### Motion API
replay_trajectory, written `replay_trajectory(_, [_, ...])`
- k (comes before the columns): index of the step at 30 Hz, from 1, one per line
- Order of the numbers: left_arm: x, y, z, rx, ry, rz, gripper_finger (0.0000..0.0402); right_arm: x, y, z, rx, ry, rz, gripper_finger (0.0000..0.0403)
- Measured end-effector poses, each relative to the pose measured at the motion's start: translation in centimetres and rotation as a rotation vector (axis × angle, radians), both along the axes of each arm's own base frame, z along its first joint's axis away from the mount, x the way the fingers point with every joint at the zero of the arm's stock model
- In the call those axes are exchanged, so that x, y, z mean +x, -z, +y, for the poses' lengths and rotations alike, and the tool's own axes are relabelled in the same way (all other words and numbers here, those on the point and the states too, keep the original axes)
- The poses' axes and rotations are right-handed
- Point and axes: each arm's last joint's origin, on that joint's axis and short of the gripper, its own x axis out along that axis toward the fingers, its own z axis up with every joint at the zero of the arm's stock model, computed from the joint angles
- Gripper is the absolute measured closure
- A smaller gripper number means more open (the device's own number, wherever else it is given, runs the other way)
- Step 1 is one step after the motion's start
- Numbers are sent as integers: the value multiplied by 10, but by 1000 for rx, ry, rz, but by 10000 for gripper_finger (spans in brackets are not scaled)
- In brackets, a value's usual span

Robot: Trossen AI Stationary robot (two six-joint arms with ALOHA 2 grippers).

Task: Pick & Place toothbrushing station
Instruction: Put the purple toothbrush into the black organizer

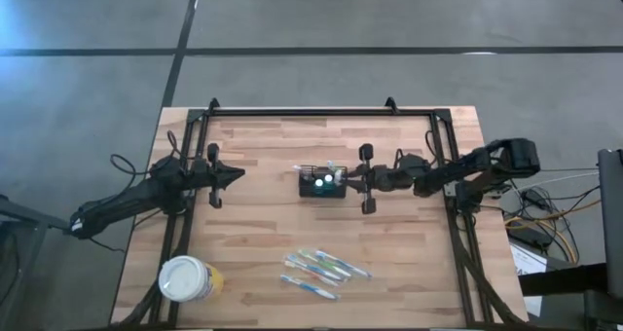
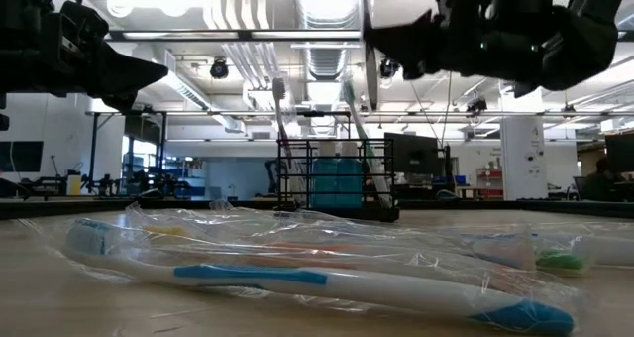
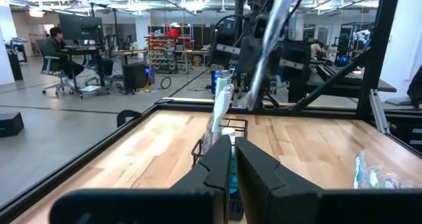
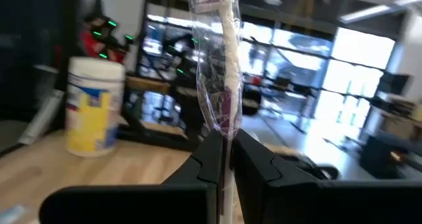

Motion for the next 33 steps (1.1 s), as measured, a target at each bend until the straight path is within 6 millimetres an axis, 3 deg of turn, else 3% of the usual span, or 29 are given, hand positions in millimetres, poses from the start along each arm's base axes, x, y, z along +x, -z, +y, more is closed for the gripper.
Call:
replay_trajectory(6, [0, 0, 0, 0, 1, 0, 374, -2, 20, -4, 55, 131, 22, 385])
replay_trajectory(19, [0, 0, 0, -2, 1, 0, 374, 3, 63, -6, 134, 210, 72, 385])
replay_trajectory(33, [0, 0, 0, -4, 0, 1, 374, 14, 81, -7, 152, 216, 123, 385])
